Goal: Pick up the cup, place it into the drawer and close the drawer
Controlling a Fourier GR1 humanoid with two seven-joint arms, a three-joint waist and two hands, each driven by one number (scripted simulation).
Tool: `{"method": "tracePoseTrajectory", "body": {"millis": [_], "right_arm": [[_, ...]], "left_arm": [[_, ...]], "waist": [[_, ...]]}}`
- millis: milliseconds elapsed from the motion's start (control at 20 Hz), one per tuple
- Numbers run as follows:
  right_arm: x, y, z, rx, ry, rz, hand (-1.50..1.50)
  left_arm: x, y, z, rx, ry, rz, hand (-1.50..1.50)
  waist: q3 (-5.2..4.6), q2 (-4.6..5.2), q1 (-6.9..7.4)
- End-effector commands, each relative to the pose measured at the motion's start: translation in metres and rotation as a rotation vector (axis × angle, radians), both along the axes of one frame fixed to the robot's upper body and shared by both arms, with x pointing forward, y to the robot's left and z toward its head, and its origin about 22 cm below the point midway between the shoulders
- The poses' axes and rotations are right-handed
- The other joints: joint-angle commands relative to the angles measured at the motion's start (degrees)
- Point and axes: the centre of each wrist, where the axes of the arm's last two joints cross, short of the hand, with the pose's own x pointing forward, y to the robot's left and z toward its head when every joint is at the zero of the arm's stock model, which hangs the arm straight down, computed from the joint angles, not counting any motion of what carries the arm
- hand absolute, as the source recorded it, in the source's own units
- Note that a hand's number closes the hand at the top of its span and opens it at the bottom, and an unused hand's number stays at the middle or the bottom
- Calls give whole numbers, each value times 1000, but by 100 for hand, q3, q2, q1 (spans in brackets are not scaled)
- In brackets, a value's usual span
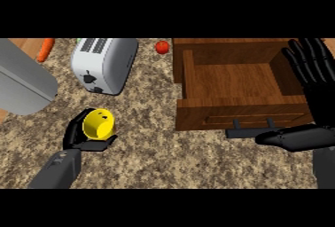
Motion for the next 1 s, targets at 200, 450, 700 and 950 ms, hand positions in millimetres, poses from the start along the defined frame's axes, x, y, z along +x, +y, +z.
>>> {"method": "tracePoseTrajectory", "body": {"millis": [200, 450, 700, 950], "right_arm": [[7, -1, -3, 13, 8, -24, -150], [-5, 1, -18, 26, 8, -17, -150], [-1, -11, -11, -1, 19, -22, -150], [4, -15, -25, -10, 30, -68, -150]], "left_arm": [[26, -14, 19, -156, -271, -28, 150], [9, -36, 0, -162, -296, 163, 150], [57, -49, 46, -170, -327, 9, 150], [94, -110, 101, -152, -387, -95, 150]], "waist": [[8, -27, 76], [16, -49, 114], [25, -73, 156], [39, -124, 302]]}}
